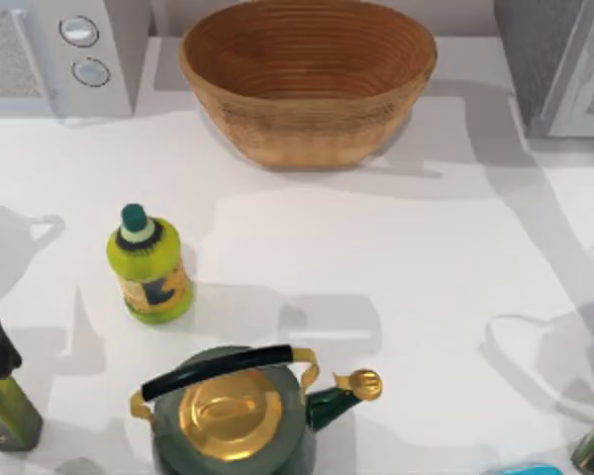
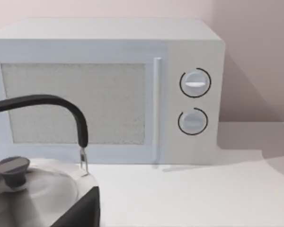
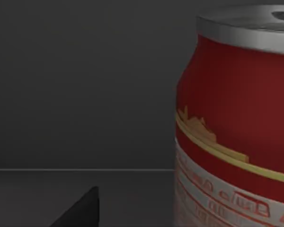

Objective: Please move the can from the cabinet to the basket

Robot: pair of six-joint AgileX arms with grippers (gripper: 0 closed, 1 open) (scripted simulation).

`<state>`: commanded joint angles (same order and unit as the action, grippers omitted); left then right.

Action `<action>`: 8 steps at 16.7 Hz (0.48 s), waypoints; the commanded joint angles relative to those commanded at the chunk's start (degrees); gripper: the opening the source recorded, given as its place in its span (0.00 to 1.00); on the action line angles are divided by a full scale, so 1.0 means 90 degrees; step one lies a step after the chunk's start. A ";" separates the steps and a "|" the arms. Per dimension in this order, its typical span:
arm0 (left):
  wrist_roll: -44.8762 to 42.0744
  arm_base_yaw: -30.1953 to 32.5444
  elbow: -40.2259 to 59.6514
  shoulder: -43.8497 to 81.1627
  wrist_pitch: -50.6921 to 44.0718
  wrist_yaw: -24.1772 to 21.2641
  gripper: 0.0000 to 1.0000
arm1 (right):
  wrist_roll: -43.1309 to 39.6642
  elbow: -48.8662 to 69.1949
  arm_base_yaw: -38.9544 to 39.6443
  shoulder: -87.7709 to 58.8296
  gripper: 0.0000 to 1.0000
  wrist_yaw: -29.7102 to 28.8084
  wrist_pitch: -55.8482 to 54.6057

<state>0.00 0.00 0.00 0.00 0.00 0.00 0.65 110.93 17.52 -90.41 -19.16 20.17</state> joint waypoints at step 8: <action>0.0000 0.0000 0.0000 0.0000 0.0000 0.0000 1.00 | 0.0000 0.0138 -0.0058 -0.0150 0.77 0.0055 -0.0015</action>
<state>0.00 0.00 0.00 0.00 0.00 0.00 0.65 112.17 17.00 -91.77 -18.67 20.03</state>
